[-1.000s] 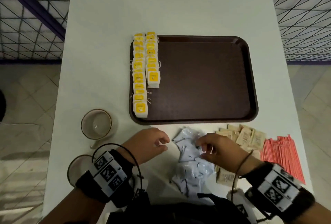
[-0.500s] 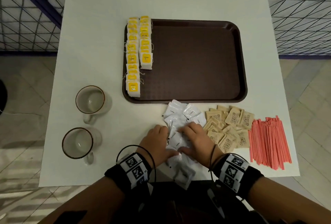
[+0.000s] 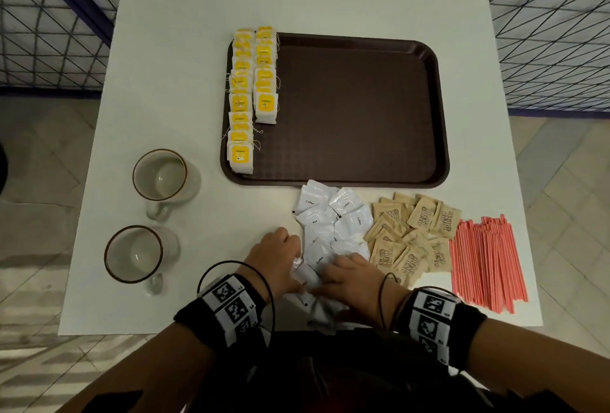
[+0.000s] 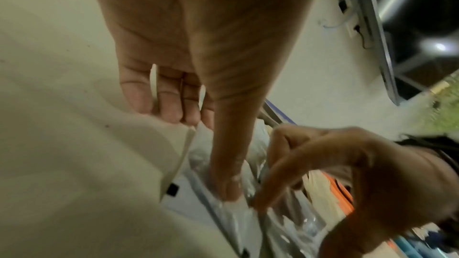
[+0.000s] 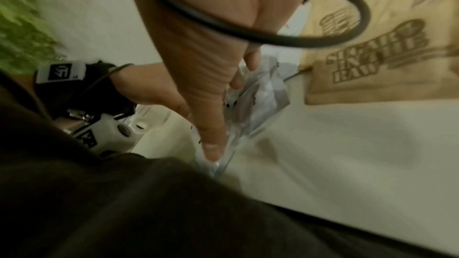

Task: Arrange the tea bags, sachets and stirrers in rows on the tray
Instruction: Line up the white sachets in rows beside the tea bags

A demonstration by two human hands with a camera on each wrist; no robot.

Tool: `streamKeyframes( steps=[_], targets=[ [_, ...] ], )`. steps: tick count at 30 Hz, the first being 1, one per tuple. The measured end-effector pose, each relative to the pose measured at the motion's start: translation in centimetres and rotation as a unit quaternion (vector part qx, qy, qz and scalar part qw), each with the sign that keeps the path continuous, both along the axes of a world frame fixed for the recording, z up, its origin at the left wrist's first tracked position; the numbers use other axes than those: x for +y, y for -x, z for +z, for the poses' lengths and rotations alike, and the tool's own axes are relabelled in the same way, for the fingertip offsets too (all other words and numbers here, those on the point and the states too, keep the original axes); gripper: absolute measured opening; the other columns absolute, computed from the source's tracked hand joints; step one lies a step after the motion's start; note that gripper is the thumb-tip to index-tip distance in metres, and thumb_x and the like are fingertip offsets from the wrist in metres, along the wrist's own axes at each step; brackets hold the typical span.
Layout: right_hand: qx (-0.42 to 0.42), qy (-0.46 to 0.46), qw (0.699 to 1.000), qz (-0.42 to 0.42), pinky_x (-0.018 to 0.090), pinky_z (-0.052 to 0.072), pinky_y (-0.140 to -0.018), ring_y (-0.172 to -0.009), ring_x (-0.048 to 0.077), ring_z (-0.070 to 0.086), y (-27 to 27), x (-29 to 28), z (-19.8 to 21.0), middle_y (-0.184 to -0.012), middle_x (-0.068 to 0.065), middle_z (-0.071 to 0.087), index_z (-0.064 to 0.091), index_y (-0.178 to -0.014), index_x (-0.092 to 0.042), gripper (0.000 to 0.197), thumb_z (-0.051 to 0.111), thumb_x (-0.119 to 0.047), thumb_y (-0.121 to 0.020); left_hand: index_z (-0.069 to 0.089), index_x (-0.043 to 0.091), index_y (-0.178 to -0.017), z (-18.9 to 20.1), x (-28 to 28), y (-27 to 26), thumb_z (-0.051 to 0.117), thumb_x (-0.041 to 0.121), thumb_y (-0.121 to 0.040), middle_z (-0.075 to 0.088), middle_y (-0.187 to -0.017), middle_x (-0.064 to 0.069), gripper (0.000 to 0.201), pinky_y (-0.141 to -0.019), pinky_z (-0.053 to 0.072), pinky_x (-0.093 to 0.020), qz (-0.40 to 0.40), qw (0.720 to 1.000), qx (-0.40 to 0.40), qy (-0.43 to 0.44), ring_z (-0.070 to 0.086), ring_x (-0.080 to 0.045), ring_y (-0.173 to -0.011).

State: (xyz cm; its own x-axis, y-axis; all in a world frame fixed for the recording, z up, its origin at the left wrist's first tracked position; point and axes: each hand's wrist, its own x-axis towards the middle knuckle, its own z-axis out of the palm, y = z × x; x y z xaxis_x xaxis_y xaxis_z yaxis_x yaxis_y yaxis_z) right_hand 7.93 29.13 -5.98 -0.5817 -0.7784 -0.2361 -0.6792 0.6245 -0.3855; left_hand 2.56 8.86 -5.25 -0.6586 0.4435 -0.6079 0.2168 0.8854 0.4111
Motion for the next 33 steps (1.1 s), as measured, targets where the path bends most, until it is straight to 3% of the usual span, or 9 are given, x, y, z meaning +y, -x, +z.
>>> streamKeyframes(
  steps=[6, 14, 17, 20, 22, 24, 27, 29, 33],
  targets=[
    [0.044, -0.01, 0.999, 0.015, 0.026, 0.045, -0.072, -0.094, 0.015, 0.041, 1.4, -1.8, -0.1, -0.1, -0.009, 0.056, 0.062, -0.096, -0.037, 0.053, 0.076, -0.055, -0.049, 0.054, 0.013, -0.103, 0.1, -0.3, 0.7, 0.07, 0.031, -0.077, 0.051, -0.11, -0.008, 0.035, -0.083, 0.04, -0.032, -0.008, 0.999, -0.018, -0.032, 0.05, -0.026, -0.102],
    [-0.072, 0.194, 0.965, -0.16, 0.028, 0.042, -0.075, -0.083, 0.015, 0.048, 4.1, -0.5, 2.3, -0.092, -0.001, 0.058, 0.065, -0.086, -0.023, 0.017, 0.061, -0.039, -0.083, 0.061, 0.008, -0.087, 2.5, -4.0, 2.3, 0.064, 0.034, -0.07, 0.061, -0.078, -0.002, 0.031, -0.064, 0.04, -0.02, 0.206, 0.961, -0.041, -0.18, 0.055, -0.019, -0.071],
    [-0.179, 0.276, 0.896, -0.299, 0.017, 0.045, -0.081, -0.091, 0.003, 0.054, 5.5, -0.9, 4.8, -0.101, 0.0, 0.062, 0.067, -0.087, -0.013, 0.021, 0.067, -0.033, -0.08, 0.064, 0.007, -0.084, 4.4, -4.9, 3.3, 0.077, 0.02, -0.072, 0.067, -0.074, -0.007, 0.023, -0.059, 0.051, -0.024, 0.293, 0.924, -0.051, -0.238, 0.063, -0.015, -0.061],
    [-0.311, 0.304, 0.834, -0.339, 0.027, 0.052, -0.086, -0.102, 0.005, 0.061, 7.1, -2.5, 7.0, -0.11, -0.002, 0.064, 0.065, -0.083, -0.019, 0.007, 0.071, -0.016, -0.081, 0.063, -0.003, -0.087, 6.5, -4.7, 4.2, 0.074, 0.001, -0.074, 0.067, -0.075, -0.015, 0.017, -0.054, 0.052, -0.019, 0.337, 0.884, -0.073, -0.317, 0.062, -0.012, -0.058],
    [-0.342, 0.309, 0.811, -0.361, 0.029, 0.053, -0.068, -0.071, 0.009, 0.063, 7.7, -4.0, 7.5, -0.08, 0.001, 0.068, 0.062, -0.078, -0.025, 0.012, 0.071, -0.016, -0.08, 0.065, -0.001, -0.088, 7.3, -4.4, 4.6, 0.068, 0.001, -0.08, 0.066, -0.076, -0.015, 0.009, -0.055, 0.052, -0.019, 0.34, 0.864, -0.09, -0.361, 0.061, -0.009, -0.062],
    [-0.333, 0.344, 0.775, -0.412, 0.027, 0.047, -0.059, -0.057, 0.017, 0.051, 8.2, -5.3, 7.8, -0.06, 0.017, 0.061, 0.064, -0.076, -0.023, 0.011, 0.074, -0.027, -0.077, 0.07, 0.007, -0.093, 7.8, -4.1, 5.0, 0.06, 0.006, -0.087, 0.069, -0.083, -0.012, 0.011, -0.06, 0.054, -0.024, 0.385, 0.823, -0.127, -0.397, 0.065, -0.013, -0.071],
    [-0.314, 0.411, 0.708, -0.481, 0.049, 0.05, -0.07, -0.068, 0.027, 0.054, 8.7, -5.8, 8.0, -0.072, 0.039, 0.057, 0.065, -0.077, -0.018, 0.018, 0.077, -0.031, -0.073, 0.069, 0.009, -0.088, 7.7, -4.3, 5.8, 0.052, 0.007, -0.093, 0.07, -0.083, -0.012, 0.018, -0.06, 0.056, -0.029, 0.46, 0.765, -0.147, -0.427, 0.068, -0.023, -0.075],
    [-0.293, 0.446, 0.671, -0.515, 0.048, 0.052, -0.071, -0.066, 0.028, 0.059, 9.1, -5.3, 8.3, -0.069, 0.034, 0.06, 0.065, -0.08, -0.009, 0.015, 0.075, -0.019, -0.075, 0.066, 0.007, -0.081, 7.5, -4.5, 6.1, 0.052, 0.006, -0.093, 0.067, -0.08, -0.013, 0.018, -0.058, 0.056, -0.029, 0.479, 0.752, -0.126, -0.435, 0.066, -0.022, -0.071],
    [-0.348, 0.531, 0.569, -0.523, 0.022, 0.055, -0.059, -0.057, 0.013, 0.063, 9.2, -4.5, 8.9, -0.069, 0.004, 0.069, 0.057, -0.083, -0.004, 0.008, 0.062, -0.008, -0.079, 0.057, 0.01, -0.083, 8.0, -4.2, 6.5, 0.052, 0.005, -0.092, 0.067, -0.075, -0.002, 0.011, -0.064, 0.058, -0.035, 0.489, 0.721, -0.138, -0.471, 0.067, -0.016, -0.073]
  ],
)
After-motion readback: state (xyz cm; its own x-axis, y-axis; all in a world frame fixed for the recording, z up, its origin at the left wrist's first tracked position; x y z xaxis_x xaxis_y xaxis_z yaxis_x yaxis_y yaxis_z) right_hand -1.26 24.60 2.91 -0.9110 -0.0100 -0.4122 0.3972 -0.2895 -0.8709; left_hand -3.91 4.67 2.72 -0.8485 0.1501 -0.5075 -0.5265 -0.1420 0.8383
